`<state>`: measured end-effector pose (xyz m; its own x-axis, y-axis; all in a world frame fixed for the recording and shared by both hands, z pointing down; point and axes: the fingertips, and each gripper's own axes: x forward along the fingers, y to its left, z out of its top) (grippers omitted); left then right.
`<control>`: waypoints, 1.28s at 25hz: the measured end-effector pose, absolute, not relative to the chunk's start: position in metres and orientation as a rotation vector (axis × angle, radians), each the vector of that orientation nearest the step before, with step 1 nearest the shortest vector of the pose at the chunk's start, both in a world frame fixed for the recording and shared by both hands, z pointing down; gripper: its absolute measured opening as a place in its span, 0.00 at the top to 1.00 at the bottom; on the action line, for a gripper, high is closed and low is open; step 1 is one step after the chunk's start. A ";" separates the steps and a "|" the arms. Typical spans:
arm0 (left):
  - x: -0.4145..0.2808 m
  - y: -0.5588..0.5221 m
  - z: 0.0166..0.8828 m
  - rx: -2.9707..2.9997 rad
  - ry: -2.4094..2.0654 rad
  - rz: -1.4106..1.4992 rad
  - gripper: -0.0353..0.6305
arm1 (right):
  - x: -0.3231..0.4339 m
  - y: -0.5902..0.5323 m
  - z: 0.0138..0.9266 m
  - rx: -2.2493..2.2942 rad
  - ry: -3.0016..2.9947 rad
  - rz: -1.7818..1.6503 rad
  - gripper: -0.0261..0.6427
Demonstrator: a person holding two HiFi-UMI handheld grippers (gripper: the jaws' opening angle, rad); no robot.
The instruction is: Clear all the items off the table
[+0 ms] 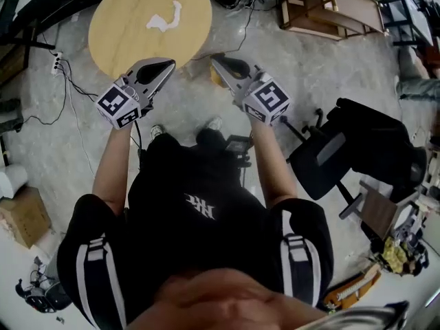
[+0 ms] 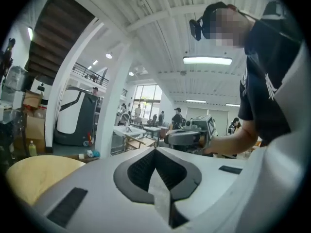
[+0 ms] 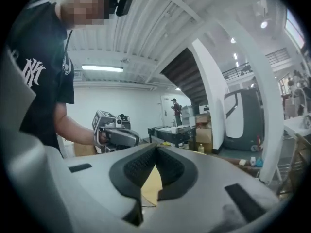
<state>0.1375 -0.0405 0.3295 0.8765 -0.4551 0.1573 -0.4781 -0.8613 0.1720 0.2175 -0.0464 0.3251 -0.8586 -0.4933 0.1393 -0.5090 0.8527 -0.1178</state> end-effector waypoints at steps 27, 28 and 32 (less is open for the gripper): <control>-0.164 0.046 0.254 2.803 -0.544 -0.143 0.93 | -0.100 0.044 0.245 0.624 -2.972 0.180 0.95; -0.160 0.046 0.255 2.804 -0.544 -0.137 0.93 | -0.099 0.046 0.245 0.618 -2.975 0.190 0.95; -0.145 0.053 0.252 2.841 -0.542 -0.118 0.93 | -0.106 0.059 0.252 0.530 -2.980 0.200 0.95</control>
